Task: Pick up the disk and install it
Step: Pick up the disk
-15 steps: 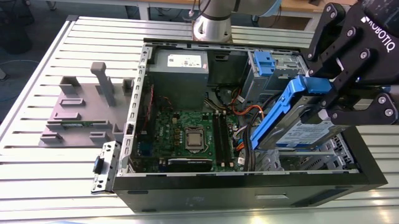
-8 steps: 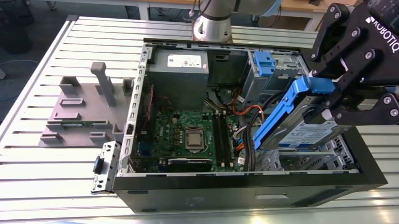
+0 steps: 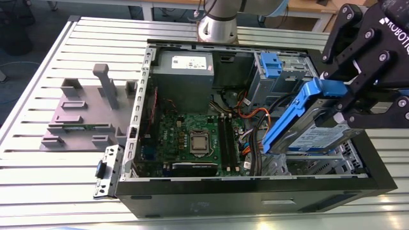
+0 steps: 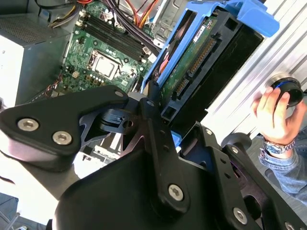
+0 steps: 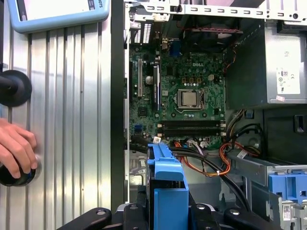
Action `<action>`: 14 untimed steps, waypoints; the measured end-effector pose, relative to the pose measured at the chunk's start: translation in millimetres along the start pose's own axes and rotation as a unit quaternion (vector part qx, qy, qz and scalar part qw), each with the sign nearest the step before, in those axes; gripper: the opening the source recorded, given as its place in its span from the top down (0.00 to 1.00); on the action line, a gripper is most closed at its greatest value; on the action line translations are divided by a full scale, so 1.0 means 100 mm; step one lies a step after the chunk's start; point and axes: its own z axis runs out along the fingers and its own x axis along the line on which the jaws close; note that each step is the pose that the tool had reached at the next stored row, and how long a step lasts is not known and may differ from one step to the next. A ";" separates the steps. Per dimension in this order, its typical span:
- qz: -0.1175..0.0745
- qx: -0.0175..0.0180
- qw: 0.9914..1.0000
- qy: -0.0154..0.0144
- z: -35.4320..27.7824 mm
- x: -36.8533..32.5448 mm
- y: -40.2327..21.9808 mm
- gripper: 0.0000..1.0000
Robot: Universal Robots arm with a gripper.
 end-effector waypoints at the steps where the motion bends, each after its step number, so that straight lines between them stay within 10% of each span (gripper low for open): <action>1: 0.000 0.000 1.000 0.000 0.000 0.000 -0.004 0.63; 14: 0.000 0.000 1.000 0.000 -0.001 -0.002 -0.066 0.63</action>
